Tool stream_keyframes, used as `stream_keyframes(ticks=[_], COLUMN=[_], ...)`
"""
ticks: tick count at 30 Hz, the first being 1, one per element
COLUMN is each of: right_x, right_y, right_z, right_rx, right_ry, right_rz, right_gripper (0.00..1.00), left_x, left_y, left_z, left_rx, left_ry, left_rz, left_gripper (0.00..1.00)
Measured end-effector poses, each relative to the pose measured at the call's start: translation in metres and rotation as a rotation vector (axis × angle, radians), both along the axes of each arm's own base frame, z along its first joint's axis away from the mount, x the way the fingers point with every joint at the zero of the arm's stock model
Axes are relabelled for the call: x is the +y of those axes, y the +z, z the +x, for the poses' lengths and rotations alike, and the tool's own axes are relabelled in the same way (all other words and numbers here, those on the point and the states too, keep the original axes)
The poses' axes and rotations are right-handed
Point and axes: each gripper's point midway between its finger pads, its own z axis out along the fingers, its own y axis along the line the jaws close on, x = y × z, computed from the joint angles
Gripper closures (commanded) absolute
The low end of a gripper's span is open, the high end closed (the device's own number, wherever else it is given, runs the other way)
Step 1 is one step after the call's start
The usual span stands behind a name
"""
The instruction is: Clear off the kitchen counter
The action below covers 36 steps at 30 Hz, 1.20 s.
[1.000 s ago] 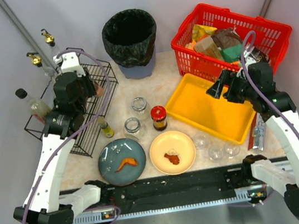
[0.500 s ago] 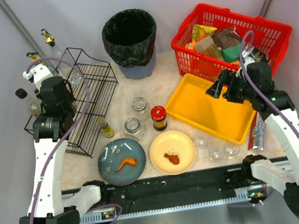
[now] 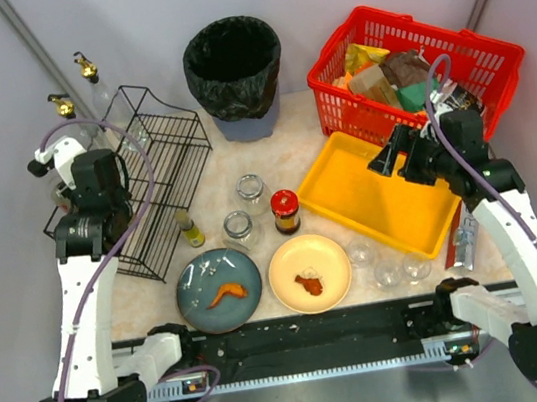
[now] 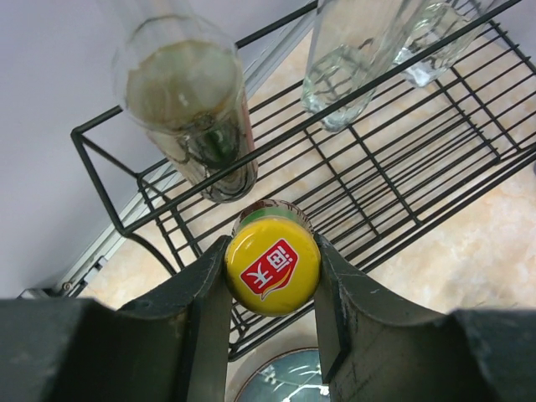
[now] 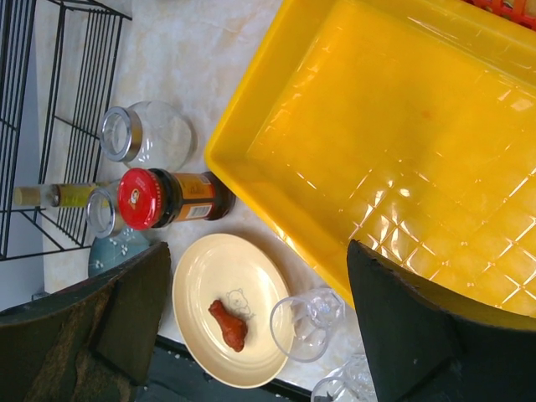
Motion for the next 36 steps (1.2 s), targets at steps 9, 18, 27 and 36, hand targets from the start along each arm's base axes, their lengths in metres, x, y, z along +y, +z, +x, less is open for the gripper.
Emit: stream_keyframes(ticks=[9, 18, 27, 36], right_x=[0.004, 0.005, 0.004, 0.004], right_y=[-0.007, -0.007, -0.011, -0.012], right_z=[0.002, 0.002, 0.001, 0.001], right_rx=[0.032, 0.032, 0.041, 0.041], right_ry=[0.018, 0.021, 0.02, 0.019], right_rz=[0.011, 0.013, 0.013, 0.012], right_gripper=[0.16, 0.16, 0.16, 0.16], left_x=[0.006, 0.007, 0.005, 0.006], left_y=[-0.012, -0.012, -0.011, 0.0], left_z=[-0.01, -0.009, -0.005, 0.002], left_rx=[0.051, 0.048, 0.052, 0.013], left_ry=[0.015, 0.009, -0.016, -0.029], left_rz=[-0.036, -0.046, -0.038, -0.017], left_gripper=[1.0, 0.93, 0.56, 0.31])
